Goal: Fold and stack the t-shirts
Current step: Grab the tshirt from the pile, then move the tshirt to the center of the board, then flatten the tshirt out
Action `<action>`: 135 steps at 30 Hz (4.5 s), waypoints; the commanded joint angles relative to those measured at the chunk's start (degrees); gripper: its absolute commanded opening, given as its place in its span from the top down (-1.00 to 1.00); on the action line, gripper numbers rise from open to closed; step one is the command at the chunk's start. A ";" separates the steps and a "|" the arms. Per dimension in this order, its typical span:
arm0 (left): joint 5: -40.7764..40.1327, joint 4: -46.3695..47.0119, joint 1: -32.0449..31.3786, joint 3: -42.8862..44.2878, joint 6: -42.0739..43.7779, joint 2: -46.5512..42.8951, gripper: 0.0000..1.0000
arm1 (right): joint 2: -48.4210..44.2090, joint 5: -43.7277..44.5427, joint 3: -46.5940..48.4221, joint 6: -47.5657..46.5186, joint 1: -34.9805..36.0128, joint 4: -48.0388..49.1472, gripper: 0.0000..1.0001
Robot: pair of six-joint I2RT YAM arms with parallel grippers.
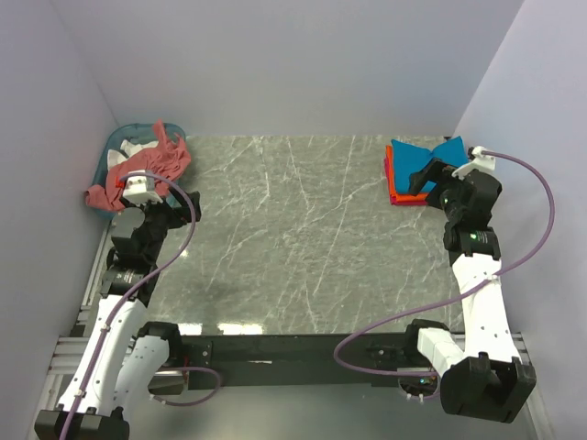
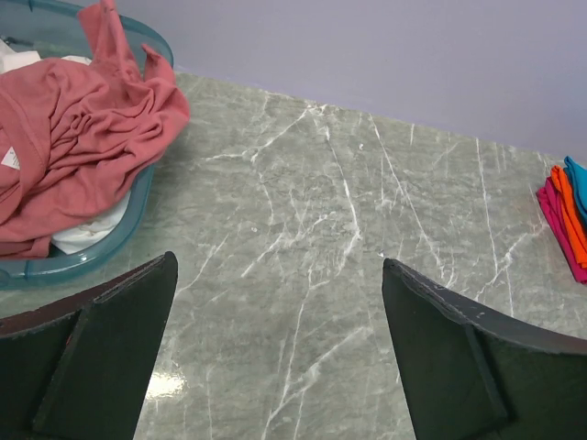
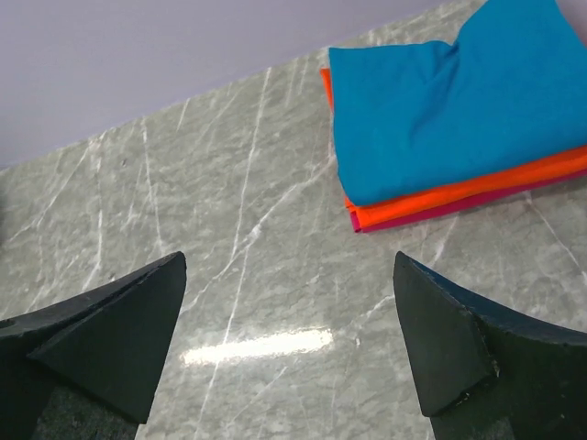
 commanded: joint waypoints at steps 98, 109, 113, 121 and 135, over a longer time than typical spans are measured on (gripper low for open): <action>21.61 2.89 -30.95 47.31 -17.30 34.06 0.99 | -5.61 -46.29 -4.46 -26.80 -6.81 -4.62 -1.00; 17.30 9.82 -32.89 23.42 -12.46 32.38 0.85 | -4.91 -45.76 -5.34 -27.06 -6.81 -3.91 -1.00; 18.53 15.88 -32.97 16.64 -13.77 36.15 0.62 | -4.56 -45.59 -5.43 -27.24 -6.72 -3.91 -1.00; 3.52 15.03 -34.29 10.82 -13.08 38.72 -0.51 | -3.94 -45.76 -5.96 -27.33 -6.81 -3.47 -0.99; -19.52 -7.12 -34.38 19.86 -5.18 23.34 -0.99 | -3.32 -54.98 -8.06 -29.96 -5.41 -3.47 -0.97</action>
